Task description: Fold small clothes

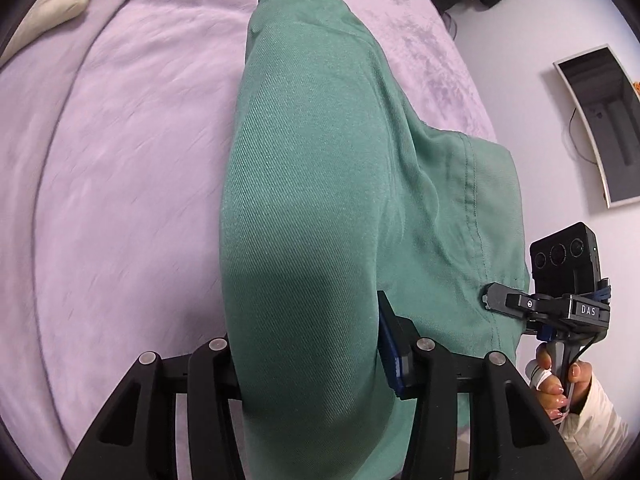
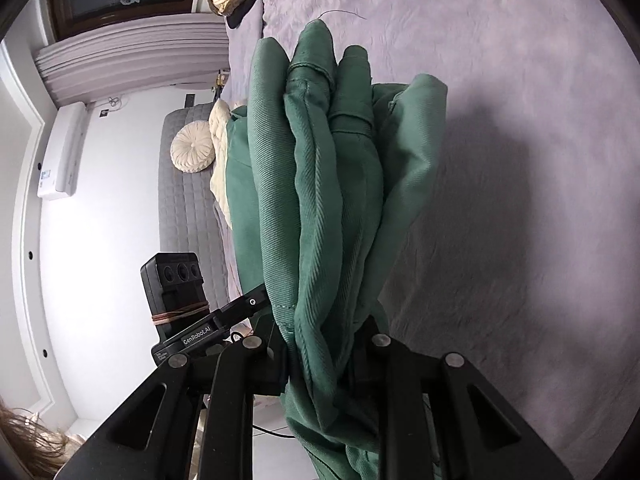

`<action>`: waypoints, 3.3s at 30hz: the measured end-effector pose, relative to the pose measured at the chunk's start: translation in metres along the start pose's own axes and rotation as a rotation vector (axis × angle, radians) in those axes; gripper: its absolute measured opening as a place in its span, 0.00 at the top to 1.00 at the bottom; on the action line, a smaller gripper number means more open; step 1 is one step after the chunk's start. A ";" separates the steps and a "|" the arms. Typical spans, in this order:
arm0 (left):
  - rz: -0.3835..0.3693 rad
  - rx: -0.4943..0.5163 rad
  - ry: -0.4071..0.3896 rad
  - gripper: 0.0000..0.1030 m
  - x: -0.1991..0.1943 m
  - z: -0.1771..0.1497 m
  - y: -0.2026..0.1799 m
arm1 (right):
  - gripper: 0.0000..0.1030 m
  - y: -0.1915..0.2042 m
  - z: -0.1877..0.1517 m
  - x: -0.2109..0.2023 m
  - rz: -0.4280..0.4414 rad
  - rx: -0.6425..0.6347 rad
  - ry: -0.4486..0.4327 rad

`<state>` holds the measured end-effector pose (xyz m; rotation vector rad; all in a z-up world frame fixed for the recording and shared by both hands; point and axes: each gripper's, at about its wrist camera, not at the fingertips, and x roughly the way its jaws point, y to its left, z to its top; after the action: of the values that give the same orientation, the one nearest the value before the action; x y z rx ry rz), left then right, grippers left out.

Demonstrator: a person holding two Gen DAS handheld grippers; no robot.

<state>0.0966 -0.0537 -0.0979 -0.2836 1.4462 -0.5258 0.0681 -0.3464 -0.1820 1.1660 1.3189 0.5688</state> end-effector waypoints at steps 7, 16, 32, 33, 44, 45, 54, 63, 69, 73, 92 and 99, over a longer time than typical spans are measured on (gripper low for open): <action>0.142 -0.072 0.073 0.50 0.011 -0.068 0.059 | 0.73 -0.035 -0.049 0.064 -0.165 0.116 0.047; 0.196 -0.055 -0.128 0.50 -0.045 -0.047 0.072 | 0.52 0.029 -0.035 0.016 -0.517 -0.119 -0.199; 0.303 -0.089 -0.116 0.29 0.015 -0.001 0.093 | 0.96 -0.010 0.018 0.059 -0.698 -0.183 -0.140; 0.311 -0.085 -0.115 0.29 0.011 -0.002 0.091 | 0.96 -0.007 0.017 0.057 -0.693 -0.183 -0.140; 0.311 0.081 -0.074 0.29 -0.044 -0.090 0.050 | 0.92 0.057 -0.072 0.025 -0.620 -0.281 -0.091; 0.298 0.083 -0.065 0.29 -0.047 -0.100 0.049 | 0.92 0.060 -0.085 0.024 -0.616 -0.288 -0.082; 0.283 0.047 0.062 0.29 -0.024 -0.171 0.065 | 0.92 0.042 -0.160 0.032 -0.668 -0.277 0.025; 0.293 0.076 0.047 0.29 -0.022 -0.178 0.061 | 0.92 0.006 -0.172 0.025 -0.760 -0.195 0.022; 0.307 0.078 0.042 0.19 -0.017 -0.180 0.060 | 0.95 -0.024 -0.168 0.030 -0.763 -0.091 0.009; 0.306 0.074 0.041 0.19 -0.017 -0.182 0.061 | 0.95 -0.022 -0.167 0.036 -0.789 -0.106 0.025; 0.330 0.067 0.041 0.19 -0.020 -0.190 0.063 | 0.52 0.029 -0.110 0.032 -0.663 -0.116 -0.131; 0.333 0.047 0.042 0.19 -0.020 -0.190 0.062 | 0.95 0.004 -0.094 0.064 -0.796 -0.146 -0.055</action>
<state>-0.0812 0.0332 -0.1334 0.0085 1.4824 -0.2950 -0.0038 -0.2586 -0.1915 0.4588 1.5249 0.0436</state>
